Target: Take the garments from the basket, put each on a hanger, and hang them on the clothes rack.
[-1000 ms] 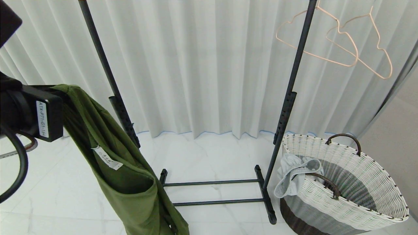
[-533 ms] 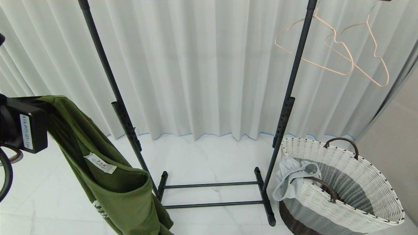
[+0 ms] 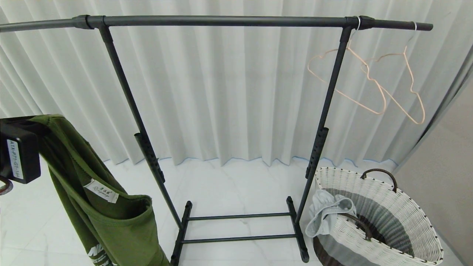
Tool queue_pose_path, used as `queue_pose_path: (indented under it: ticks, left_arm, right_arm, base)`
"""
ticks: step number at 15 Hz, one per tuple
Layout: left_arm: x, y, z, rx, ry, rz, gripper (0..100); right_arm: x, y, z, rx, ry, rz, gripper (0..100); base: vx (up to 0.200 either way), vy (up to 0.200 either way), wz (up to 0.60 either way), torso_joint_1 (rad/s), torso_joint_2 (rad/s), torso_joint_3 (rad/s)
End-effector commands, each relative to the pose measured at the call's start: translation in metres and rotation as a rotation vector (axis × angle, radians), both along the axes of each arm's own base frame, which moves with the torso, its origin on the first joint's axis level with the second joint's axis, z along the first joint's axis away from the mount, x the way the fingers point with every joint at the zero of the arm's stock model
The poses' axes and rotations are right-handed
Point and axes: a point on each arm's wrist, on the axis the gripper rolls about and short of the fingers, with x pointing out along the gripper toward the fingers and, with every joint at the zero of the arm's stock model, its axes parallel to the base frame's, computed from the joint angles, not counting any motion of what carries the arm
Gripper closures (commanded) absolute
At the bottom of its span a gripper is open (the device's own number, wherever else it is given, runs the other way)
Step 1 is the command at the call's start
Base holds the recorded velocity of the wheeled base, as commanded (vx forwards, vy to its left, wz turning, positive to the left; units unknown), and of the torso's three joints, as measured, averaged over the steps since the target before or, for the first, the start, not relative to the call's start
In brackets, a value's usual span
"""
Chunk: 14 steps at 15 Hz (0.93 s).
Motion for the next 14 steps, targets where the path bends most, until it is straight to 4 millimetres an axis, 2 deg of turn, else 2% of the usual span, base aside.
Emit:
queue_pose_path:
  ticks: [1,5,14]
  left_arm:
    - [0.0,0.002,0.0,-0.001,-0.001,0.021,100]
    - [-0.007,0.008,0.004,0.02,-0.029,0.026,100]
    - [-0.015,0.011,-0.002,0.037,-0.029,0.024,100]
  right_arm:
    - [0.013,0.005,-0.002,-0.002,0.021,-0.002,0]
    - [0.025,0.009,-0.002,-0.005,0.025,-0.006,0]
    - [0.025,0.007,-0.002,-0.001,-0.006,-0.032,0]
  base:
    - [0.0,0.0,0.0,0.207,-0.48,-0.276]
    - [0.0,0.0,0.0,0.224,-0.5,-0.283]
    - [0.0,0.0,0.0,0.231,-0.5,-0.267]
